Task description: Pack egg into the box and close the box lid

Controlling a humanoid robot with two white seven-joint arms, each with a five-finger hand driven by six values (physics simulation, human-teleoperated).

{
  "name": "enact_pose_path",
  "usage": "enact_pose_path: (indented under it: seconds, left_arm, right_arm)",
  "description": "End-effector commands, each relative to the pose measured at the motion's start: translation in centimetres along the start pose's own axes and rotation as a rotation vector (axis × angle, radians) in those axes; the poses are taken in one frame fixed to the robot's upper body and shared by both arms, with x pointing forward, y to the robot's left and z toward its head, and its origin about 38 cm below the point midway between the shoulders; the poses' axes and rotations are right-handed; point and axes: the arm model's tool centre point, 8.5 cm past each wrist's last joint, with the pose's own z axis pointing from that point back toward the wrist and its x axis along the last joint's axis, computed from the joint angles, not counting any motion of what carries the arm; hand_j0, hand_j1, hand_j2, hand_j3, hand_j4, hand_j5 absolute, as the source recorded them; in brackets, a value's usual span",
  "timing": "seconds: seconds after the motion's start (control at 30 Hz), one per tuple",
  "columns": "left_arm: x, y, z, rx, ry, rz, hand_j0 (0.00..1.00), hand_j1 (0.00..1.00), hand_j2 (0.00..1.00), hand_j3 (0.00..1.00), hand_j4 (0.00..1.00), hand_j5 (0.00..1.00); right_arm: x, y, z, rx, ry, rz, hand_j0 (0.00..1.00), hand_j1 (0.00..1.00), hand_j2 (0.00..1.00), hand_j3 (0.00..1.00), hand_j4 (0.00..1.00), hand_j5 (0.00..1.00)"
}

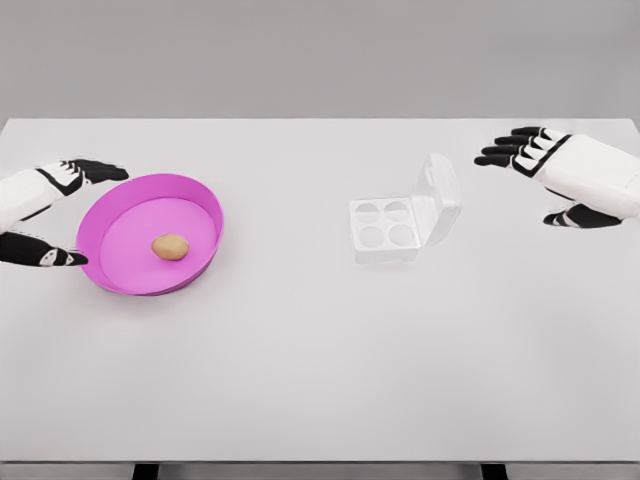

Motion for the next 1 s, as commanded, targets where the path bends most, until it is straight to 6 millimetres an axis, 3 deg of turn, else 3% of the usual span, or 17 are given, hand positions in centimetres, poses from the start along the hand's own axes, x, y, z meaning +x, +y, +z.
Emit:
enact_pose_path:
  seconds: [0.0, 0.13, 0.23, 0.53, 0.77, 0.97]
  left_arm:
    - [0.4, -1.8, 0.0, -0.218, -0.029, 0.046, 0.98, 0.98, 0.98, 0.98, 0.98, 0.98]
    - [1.0, -1.9, -2.4, -0.214, -0.091, 0.035, 0.99, 0.99, 0.99, 0.99, 0.99, 0.99]
    - [1.3, -1.5, -3.7, -0.173, -0.120, 0.031, 0.98, 0.98, 0.98, 0.98, 0.98, 0.98]
    - [-1.4, -2.2, -7.4, -0.179, 0.124, 0.245, 0.98, 0.98, 0.98, 0.98, 0.98, 0.98]
    - [-1.4, -3.6, -7.9, -0.223, 0.151, 0.264, 0.98, 0.98, 0.98, 0.98, 0.98, 0.98]
    - [-1.7, -4.0, -8.0, -0.241, 0.186, 0.254, 0.94, 0.94, 0.94, 0.94, 0.94, 0.94]
  right_arm:
    - [-0.5, 0.3, 0.3, 0.001, 0.022, -0.011, 1.00, 1.00, 1.00, 1.00, 1.00, 1.00]
    - [-0.6, 3.5, 1.6, 0.030, 0.070, -0.073, 0.98, 0.98, 0.98, 0.98, 0.98, 0.98]
    - [-1.1, 3.7, 2.2, 0.056, 0.109, -0.043, 1.00, 1.00, 1.00, 1.00, 1.00, 1.00]
    - [-0.8, 4.9, 2.2, 0.059, 0.107, -0.078, 1.00, 1.00, 1.00, 1.00, 1.00, 1.00]
    - [-1.3, 4.9, 2.6, 0.056, 0.126, -0.080, 1.00, 1.00, 1.00, 1.00, 1.00, 1.00]
    - [-2.5, 6.6, 3.4, 0.105, 0.164, -0.118, 1.00, 1.00, 1.00, 1.00, 1.00, 1.00]
